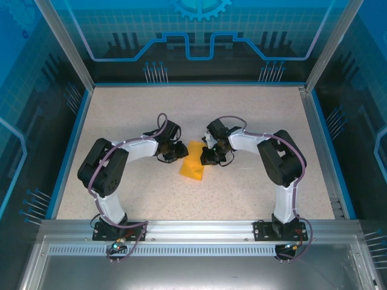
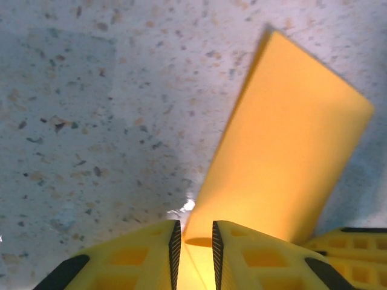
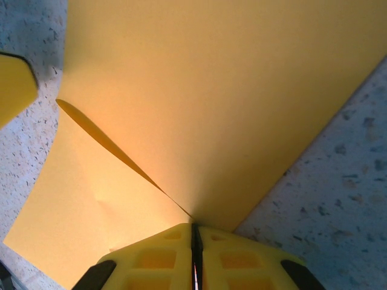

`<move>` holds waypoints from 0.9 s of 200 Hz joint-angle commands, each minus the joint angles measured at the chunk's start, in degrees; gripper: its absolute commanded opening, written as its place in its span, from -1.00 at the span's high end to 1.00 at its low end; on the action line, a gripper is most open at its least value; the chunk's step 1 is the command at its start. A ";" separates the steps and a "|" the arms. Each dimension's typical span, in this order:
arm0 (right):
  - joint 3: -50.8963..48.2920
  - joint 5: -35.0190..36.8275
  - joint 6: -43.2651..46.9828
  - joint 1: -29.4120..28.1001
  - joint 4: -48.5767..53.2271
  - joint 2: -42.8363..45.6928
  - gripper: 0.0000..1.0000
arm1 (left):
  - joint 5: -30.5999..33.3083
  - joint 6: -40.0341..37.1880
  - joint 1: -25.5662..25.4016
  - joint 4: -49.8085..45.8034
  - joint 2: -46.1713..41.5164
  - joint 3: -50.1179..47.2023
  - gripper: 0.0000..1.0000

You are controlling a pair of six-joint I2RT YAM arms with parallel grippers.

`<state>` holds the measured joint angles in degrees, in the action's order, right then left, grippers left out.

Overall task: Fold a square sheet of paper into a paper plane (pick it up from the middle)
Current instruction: Fold the triangle a second time at the center of the table.

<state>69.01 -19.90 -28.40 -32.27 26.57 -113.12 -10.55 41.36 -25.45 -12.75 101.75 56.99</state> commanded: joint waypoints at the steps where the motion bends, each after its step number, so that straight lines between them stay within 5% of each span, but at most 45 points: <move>1: -2.83 9.53 0.76 -0.69 4.48 -5.62 0.80 | -3.49 -1.79 -0.68 3.44 -5.54 -2.07 0.50; 53: -2.83 8.93 0.61 -0.69 4.20 -5.97 0.80 | -7.55 -1.38 -4.39 5.69 -4.56 -3.72 0.61; 180: -0.51 3.79 0.63 -0.78 1.98 -0.37 0.81 | -3.55 1.84 -4.61 1.64 3.76 -4.09 0.77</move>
<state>69.10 -20.14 -28.42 -32.27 26.57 -112.88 -15.90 42.09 -30.00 -7.81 103.48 53.49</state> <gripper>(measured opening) 0.096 0.125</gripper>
